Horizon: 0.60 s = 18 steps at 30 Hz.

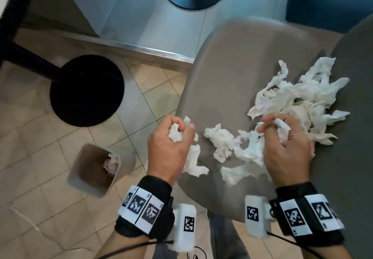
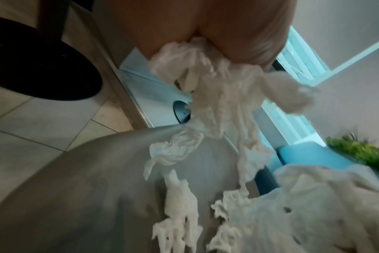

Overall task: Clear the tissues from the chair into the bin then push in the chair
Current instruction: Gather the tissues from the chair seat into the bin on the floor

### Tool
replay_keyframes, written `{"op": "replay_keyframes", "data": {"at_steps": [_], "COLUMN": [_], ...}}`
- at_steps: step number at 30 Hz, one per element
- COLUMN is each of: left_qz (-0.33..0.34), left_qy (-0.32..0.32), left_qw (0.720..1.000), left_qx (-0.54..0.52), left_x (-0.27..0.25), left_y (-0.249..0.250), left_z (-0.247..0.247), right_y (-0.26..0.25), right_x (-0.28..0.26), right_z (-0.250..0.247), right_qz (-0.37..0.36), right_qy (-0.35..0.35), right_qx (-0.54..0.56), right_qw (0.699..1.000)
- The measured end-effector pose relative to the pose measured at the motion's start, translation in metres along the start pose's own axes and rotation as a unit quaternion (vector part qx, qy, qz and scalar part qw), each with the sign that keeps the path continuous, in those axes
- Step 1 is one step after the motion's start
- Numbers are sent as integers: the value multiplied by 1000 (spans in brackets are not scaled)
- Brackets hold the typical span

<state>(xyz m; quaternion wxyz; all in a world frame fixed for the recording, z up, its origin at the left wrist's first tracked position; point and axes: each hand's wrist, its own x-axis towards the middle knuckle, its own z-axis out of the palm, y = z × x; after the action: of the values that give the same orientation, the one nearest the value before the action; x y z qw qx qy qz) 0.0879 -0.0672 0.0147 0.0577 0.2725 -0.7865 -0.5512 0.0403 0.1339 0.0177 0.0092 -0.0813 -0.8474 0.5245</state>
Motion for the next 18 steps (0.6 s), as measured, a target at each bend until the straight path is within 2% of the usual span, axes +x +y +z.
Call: {"op": "replay_keyframes", "data": {"at_steps": [3, 6, 9, 12, 15, 18], "left_qz": [-32, -59, -81, -117, -165, -203], "left_qy": [33, 68, 106, 122, 146, 179], "left_qw": [999, 993, 988, 984, 975, 963], "left_qx": [-24, -71, -79, -53, -31, -3], "left_x": [-4, -12, -20, -27, -33, -33], "left_y": [-18, -35, -61, -101, -149, -196], "left_z": [-41, -85, -129, -168, -199, -225], "right_y": [-18, -36, -47, -52, -49, -37], "right_x": [-11, -24, -42, -64, -93, -126], "right_z": [31, 65, 109, 167, 232, 297], "right_qz": [15, 37, 66, 59, 42, 32], "right_qy": [-44, -139, -264, -355, -398, -393], "right_qx": [-4, 37, 75, 66, 55, 24], "right_qw": [999, 989, 959, 931, 915, 919]}}
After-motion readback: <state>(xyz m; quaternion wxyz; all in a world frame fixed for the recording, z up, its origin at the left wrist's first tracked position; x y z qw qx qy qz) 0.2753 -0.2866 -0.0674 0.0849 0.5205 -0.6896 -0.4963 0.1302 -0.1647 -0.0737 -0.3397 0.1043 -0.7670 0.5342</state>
